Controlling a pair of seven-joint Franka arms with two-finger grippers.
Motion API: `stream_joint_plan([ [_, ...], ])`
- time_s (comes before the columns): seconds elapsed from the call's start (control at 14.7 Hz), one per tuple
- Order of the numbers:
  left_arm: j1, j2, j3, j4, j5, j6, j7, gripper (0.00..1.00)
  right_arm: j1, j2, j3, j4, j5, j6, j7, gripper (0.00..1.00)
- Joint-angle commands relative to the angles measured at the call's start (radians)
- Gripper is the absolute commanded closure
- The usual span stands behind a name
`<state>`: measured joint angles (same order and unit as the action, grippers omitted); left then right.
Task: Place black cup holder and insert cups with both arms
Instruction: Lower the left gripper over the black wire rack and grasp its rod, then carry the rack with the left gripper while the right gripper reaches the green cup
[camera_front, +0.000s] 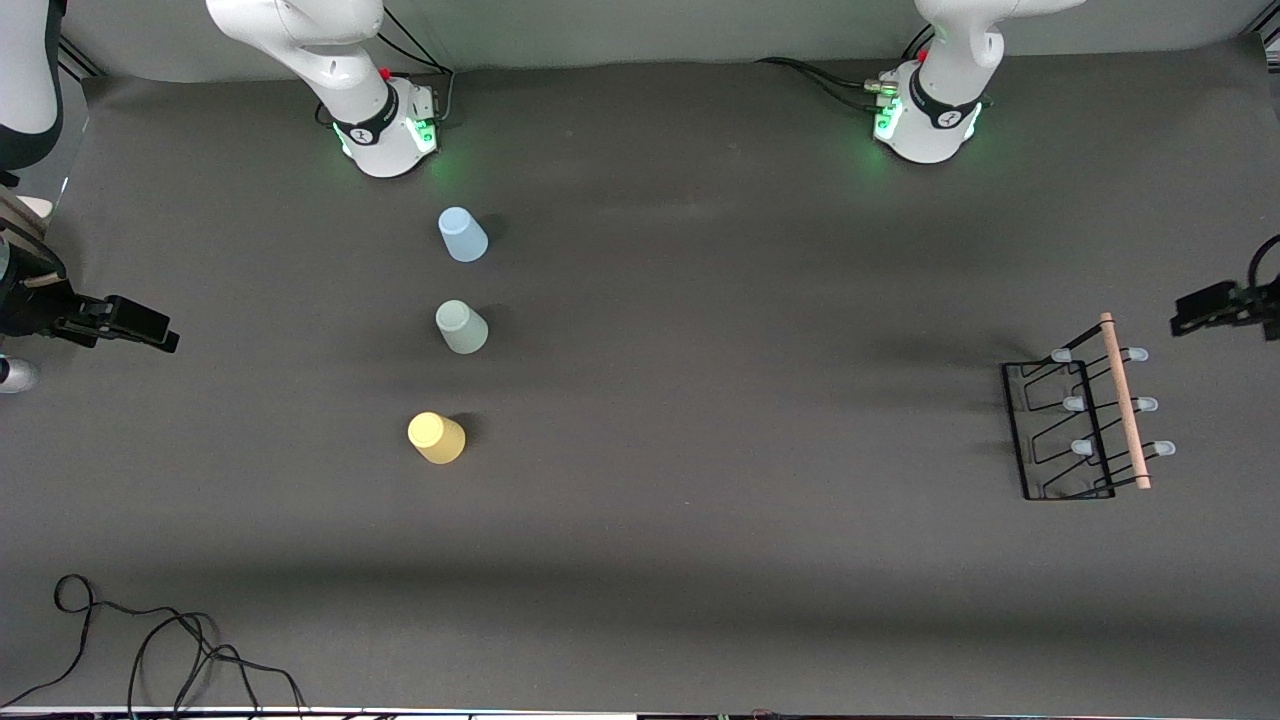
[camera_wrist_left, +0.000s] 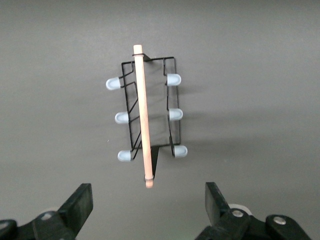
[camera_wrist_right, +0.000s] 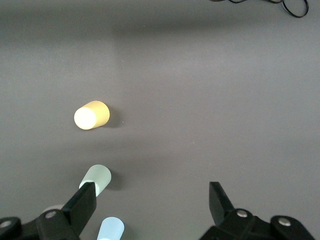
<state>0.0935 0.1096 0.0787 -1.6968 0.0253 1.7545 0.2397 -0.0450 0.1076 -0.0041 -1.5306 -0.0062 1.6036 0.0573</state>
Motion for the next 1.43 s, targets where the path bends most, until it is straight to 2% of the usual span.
stream_joint_plan([
  [0.0, 0.012, -0.016, -0.004, -0.115, -0.021, 0.126, 0.036, 0.0, 0.004, 0.001, 0.003, 0.006, -0.021, -0.016, -0.004, 0.0],
  [0.61, 0.052, 0.205, -0.004, -0.13, -0.065, 0.376, 0.131, 0.0, 0.004, 0.0, 0.003, 0.006, -0.021, -0.017, -0.001, 0.0],
  [0.95, 0.049, 0.22, -0.004, -0.132, -0.074, 0.375, 0.13, 0.0, 0.002, -0.002, 0.003, 0.007, -0.021, -0.047, 0.004, 0.0],
  [1.02, 0.048, 0.22, -0.004, -0.132, -0.074, 0.375, 0.13, 0.03, 0.002, -0.002, 0.003, 0.009, -0.021, -0.047, 0.002, 0.0],
  [1.09, 0.045, 0.22, -0.004, -0.132, -0.074, 0.375, 0.13, 0.11, 0.002, -0.003, 0.003, 0.009, -0.021, -0.047, 0.002, 0.0],
  [1.16, 0.043, 0.222, -0.004, -0.13, -0.074, 0.376, 0.13, 0.29, 0.002, -0.002, 0.003, 0.01, -0.021, -0.047, 0.004, 0.0],
  [1.3, 0.046, 0.222, -0.004, -0.13, -0.074, 0.378, 0.131, 0.8, 0.001, -0.006, 0.0, 0.009, -0.021, -0.05, -0.002, 0.0],
  [1.36, 0.049, 0.222, -0.005, -0.127, -0.074, 0.376, 0.135, 0.97, -0.006, -0.008, -0.002, 0.009, -0.021, -0.057, -0.004, 0.0],
])
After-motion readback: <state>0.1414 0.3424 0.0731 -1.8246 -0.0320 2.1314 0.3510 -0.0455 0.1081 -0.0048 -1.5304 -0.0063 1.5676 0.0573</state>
